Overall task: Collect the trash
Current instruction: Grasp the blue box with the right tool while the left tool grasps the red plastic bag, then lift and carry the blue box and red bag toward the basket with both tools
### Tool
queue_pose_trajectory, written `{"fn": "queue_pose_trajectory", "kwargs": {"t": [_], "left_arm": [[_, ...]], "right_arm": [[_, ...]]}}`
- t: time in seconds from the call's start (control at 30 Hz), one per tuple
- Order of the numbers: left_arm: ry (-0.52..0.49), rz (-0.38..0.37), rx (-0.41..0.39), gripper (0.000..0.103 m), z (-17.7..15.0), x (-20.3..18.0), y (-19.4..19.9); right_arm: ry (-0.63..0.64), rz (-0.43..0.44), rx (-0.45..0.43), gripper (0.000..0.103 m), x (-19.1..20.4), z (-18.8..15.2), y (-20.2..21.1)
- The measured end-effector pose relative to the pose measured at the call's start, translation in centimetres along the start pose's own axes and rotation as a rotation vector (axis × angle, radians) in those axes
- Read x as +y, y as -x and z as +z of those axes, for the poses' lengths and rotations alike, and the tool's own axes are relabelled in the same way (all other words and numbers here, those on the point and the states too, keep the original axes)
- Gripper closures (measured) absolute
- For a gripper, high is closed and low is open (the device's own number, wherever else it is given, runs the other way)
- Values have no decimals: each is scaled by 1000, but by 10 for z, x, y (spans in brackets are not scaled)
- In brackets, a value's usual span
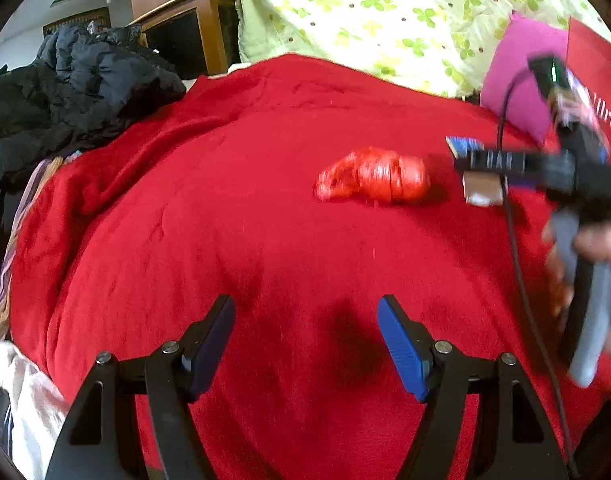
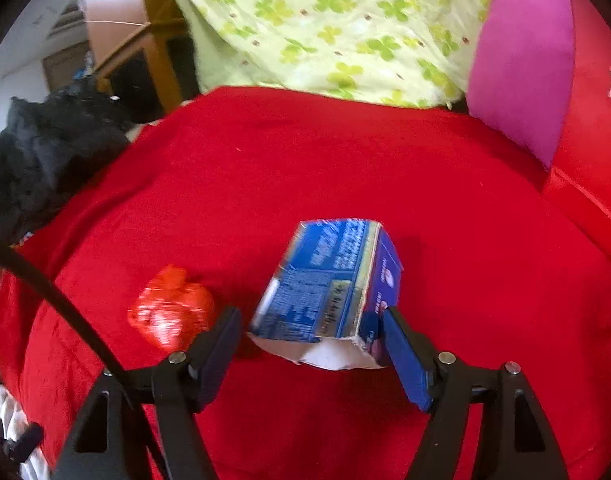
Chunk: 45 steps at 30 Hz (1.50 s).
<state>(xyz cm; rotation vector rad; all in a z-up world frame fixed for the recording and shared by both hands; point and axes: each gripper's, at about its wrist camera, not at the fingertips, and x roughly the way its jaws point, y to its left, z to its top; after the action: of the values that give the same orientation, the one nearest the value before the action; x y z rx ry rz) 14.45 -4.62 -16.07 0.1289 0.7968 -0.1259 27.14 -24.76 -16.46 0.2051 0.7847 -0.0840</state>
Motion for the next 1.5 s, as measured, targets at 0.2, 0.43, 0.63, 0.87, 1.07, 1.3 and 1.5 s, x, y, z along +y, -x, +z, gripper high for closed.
{"fn": "queue_pose_trajectory", "kwargs": {"t": [0.2,0.43,0.63,0.87,1.07,1.3,1.5], "left_arm": [[9,-81,-17,29,45,-12,-11],[-6,-219,47,26,85,-47,-58],[53,-278,127,26,96,-58,-103],[143,-307,156,39,90,-55,-123],[124,-284,103,41,82,-51,-98],[30,-160,10,41,74,-50,-43],[-46,-83,-112,41,68,-50,12]], "right_arm": [[-51,30,33,40,-28,6,-2],[-129,82,-10,41,-61,13,19],[-142,85,-31,41,-73,13,30],[-137,93,-60,41,-76,11,37],[-103,111,-104,41,-71,11,52],[-86,118,-136,41,-71,6,72],[-87,126,-172,41,-75,-2,100]]}}
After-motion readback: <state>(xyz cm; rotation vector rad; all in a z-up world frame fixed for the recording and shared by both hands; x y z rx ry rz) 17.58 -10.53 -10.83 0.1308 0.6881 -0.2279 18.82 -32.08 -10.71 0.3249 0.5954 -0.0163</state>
